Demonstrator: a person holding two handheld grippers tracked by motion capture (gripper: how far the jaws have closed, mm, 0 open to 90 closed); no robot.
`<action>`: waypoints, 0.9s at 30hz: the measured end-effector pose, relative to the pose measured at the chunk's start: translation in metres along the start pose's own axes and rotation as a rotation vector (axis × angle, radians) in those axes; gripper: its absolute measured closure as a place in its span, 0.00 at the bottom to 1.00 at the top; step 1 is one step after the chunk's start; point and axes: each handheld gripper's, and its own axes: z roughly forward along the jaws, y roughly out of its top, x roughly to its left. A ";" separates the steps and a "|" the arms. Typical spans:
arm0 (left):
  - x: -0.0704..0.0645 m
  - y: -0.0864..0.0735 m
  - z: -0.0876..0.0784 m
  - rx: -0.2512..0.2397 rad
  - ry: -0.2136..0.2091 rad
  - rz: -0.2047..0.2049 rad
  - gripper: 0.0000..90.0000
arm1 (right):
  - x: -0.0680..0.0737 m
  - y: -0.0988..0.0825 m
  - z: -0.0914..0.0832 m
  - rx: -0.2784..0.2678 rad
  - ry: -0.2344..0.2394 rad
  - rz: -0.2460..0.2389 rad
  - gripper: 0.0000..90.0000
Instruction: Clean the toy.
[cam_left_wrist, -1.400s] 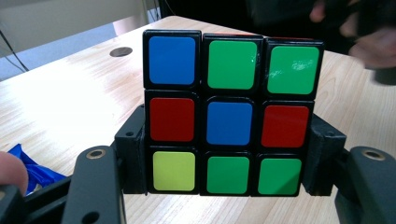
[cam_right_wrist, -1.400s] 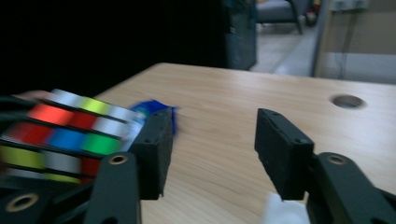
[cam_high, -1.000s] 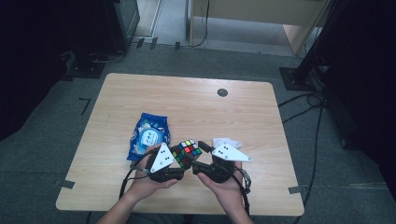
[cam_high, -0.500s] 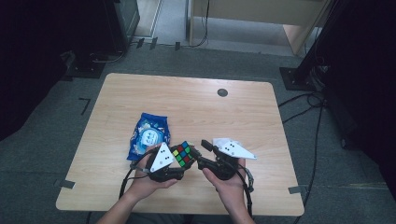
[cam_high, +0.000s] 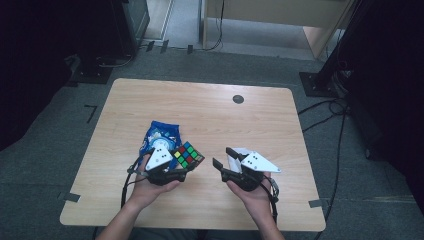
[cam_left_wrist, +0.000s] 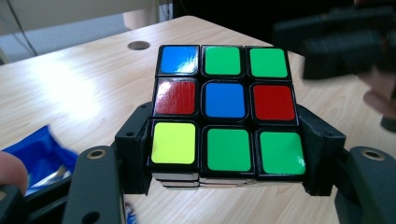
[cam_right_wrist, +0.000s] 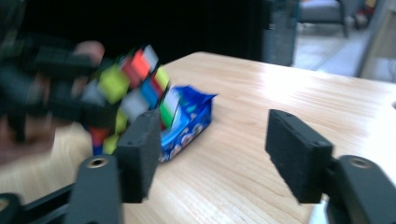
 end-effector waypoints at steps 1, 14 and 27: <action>0.002 0.001 -0.001 -0.005 0.006 -0.011 0.38 | 0.002 -0.004 0.003 0.011 0.019 -0.033 0.37; -0.012 0.004 0.005 0.032 -0.056 -0.017 0.38 | 0.054 -0.025 0.040 -0.007 -0.002 -0.361 0.30; -0.011 0.005 0.007 0.034 -0.053 -0.082 0.38 | 0.069 -0.030 0.041 -0.008 -0.056 -0.109 0.39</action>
